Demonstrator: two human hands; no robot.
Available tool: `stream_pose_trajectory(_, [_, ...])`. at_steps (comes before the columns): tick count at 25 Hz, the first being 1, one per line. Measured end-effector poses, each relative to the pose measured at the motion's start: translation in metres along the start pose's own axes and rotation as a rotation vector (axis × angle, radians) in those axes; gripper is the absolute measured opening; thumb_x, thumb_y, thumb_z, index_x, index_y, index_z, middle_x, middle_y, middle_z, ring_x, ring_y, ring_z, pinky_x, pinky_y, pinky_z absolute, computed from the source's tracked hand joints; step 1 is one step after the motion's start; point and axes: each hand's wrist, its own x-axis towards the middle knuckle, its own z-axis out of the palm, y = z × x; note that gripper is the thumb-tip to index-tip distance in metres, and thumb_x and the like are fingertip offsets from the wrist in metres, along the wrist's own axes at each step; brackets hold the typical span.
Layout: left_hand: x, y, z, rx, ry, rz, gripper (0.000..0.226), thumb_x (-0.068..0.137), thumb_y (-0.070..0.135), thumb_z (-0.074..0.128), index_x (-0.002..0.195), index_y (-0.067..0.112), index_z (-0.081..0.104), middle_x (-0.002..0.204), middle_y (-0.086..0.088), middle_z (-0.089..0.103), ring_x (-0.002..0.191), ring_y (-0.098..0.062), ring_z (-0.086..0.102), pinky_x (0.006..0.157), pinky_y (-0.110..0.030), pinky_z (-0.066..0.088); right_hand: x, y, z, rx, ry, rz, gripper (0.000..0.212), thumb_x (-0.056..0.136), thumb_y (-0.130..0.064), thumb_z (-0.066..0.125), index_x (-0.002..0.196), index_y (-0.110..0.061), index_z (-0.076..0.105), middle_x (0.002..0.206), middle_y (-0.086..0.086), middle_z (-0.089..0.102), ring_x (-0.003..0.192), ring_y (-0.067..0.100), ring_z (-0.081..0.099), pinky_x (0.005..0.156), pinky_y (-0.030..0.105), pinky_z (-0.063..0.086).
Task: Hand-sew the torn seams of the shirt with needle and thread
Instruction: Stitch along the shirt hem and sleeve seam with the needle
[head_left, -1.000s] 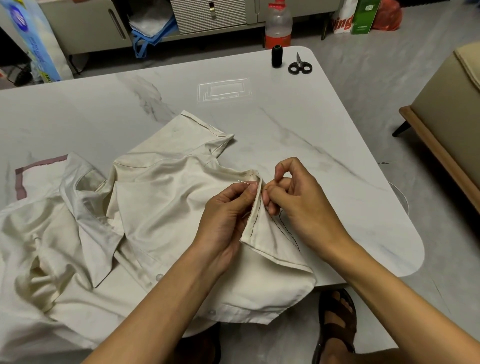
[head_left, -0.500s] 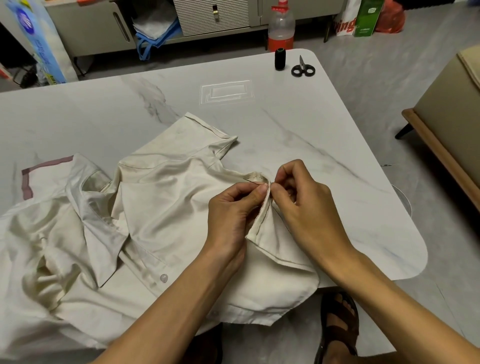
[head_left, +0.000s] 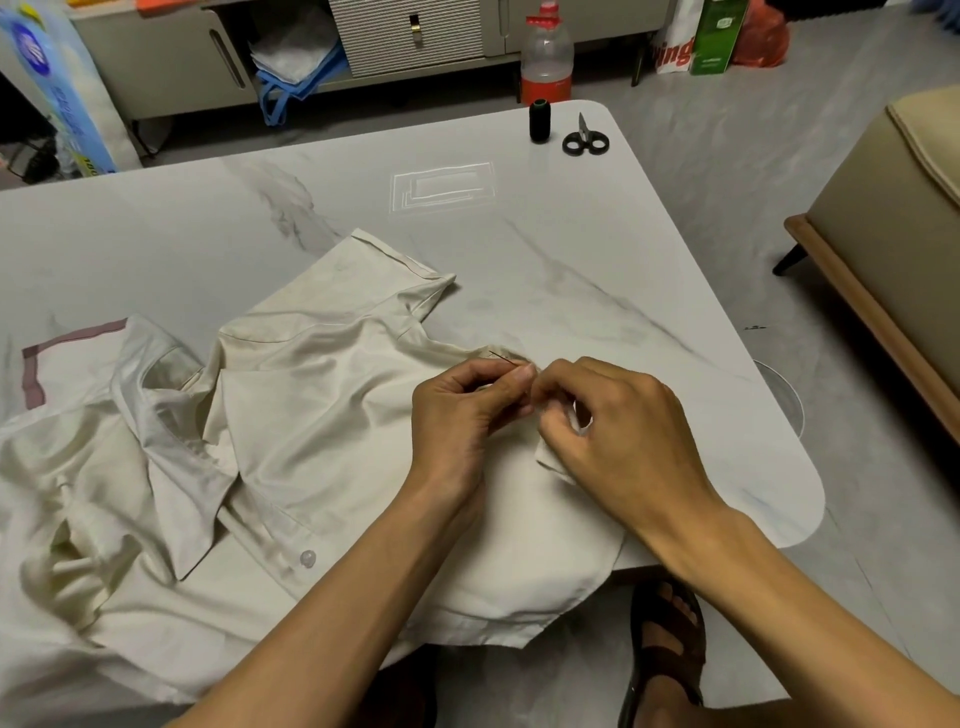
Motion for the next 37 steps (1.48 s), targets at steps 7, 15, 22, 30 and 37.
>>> stream_pose_trajectory(7, [0.003,-0.001,0.006,0.044,0.021,0.032,0.014,0.085,0.001,0.071,0.073,0.009,0.071,0.082,-0.01,0.067,0.08,-0.022,0.065,0.084,-0.033,0.057,0.007,0.004,-0.006,0.302,0.036,0.273,0.028,0.077,-0.033,0.07,0.055,-0.017,0.063,0.043,-0.001,0.048,0.046,0.011,0.04,0.047,0.018,0.03])
stream_pose_trajectory(15, [0.014,0.019,0.009,-0.513,-0.031,0.03,0.015,0.1,0.004,0.05,0.086,0.009,0.055,0.079,-0.004,0.068,0.07,-0.014,0.067,0.08,-0.028,0.059,0.014,0.02,-0.007,0.353,-0.101,0.405,0.01,0.079,-0.013,0.066,0.078,-0.022,0.061,0.064,-0.003,0.057,0.056,0.007,0.043,0.05,0.017,0.033])
stream_pose_trajectory(22, [0.011,0.033,-0.021,0.5,0.304,0.442,0.019,0.099,0.019,0.057,0.08,0.016,0.054,0.063,0.008,0.051,0.058,-0.011,0.043,0.059,-0.029,0.035,0.011,0.029,-0.004,0.241,-0.109,0.403,0.021,0.093,-0.007,0.043,0.096,-0.024,0.055,0.066,0.001,0.054,0.059,0.012,0.046,0.05,0.026,0.031])
stream_pose_trajectory(30, [0.008,0.049,-0.067,1.212,0.649,0.706,0.016,0.103,0.019,0.052,0.093,0.006,0.055,0.065,-0.007,0.056,0.061,-0.037,0.051,0.06,-0.036,0.029,0.013,0.033,0.0,0.092,-0.072,0.436,0.03,0.094,-0.004,0.039,0.089,-0.027,0.059,0.066,-0.006,0.05,0.071,0.022,0.051,0.057,0.033,0.034])
stream_pose_trajectory(37, [0.011,0.049,-0.075,0.936,0.48,0.561,0.015,0.099,0.02,0.056,0.088,0.01,0.057,0.064,0.005,0.055,0.061,-0.021,0.049,0.06,-0.037,0.035,0.016,0.024,0.001,-0.083,-0.071,0.462,0.028,0.094,-0.007,0.041,0.095,-0.027,0.061,0.088,-0.005,0.061,0.083,0.023,0.05,0.07,0.033,0.032])
